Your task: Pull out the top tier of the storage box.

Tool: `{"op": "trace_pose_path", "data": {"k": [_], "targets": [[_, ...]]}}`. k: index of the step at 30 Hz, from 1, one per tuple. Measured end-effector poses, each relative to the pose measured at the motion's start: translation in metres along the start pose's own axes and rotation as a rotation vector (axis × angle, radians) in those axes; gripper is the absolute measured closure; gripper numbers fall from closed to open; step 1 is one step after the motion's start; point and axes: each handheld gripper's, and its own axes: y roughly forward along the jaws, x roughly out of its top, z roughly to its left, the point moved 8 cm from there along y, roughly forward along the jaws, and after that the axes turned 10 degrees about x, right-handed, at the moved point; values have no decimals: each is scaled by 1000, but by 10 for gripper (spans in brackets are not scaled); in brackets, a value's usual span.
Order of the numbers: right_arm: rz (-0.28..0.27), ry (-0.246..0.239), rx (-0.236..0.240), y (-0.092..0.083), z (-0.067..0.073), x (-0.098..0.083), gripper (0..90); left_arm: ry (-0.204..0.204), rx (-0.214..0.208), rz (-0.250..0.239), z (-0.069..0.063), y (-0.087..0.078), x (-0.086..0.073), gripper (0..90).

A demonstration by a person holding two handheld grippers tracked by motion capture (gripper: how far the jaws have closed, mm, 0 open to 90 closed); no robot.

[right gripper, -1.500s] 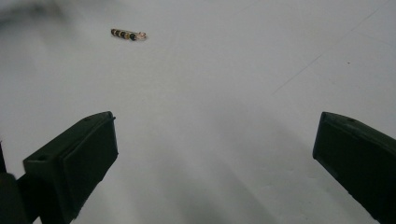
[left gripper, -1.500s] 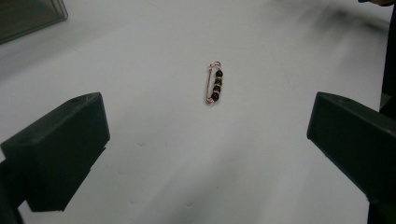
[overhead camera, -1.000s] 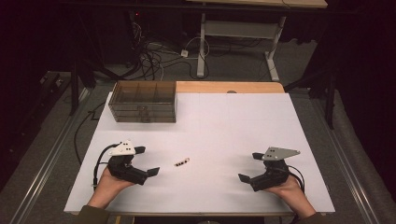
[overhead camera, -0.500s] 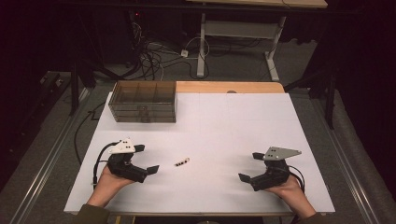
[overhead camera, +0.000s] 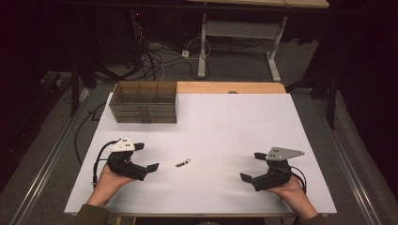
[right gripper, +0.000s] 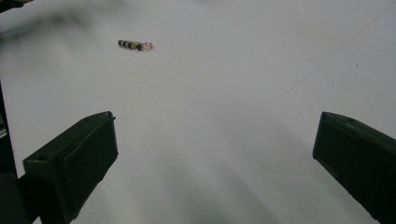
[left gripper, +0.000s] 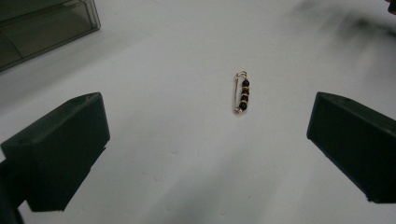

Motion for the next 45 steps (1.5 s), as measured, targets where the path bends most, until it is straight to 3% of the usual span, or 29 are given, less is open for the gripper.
{"op": "trace_pose_path", "data": {"k": [31,45], "targets": [[-28,9,-8,-4,-2,-1,7,-20,24,-24,16,2,9,0],[-10,-1,-14,1,-3,-4,5,-28,42,-38,27,4,14,0]]}}
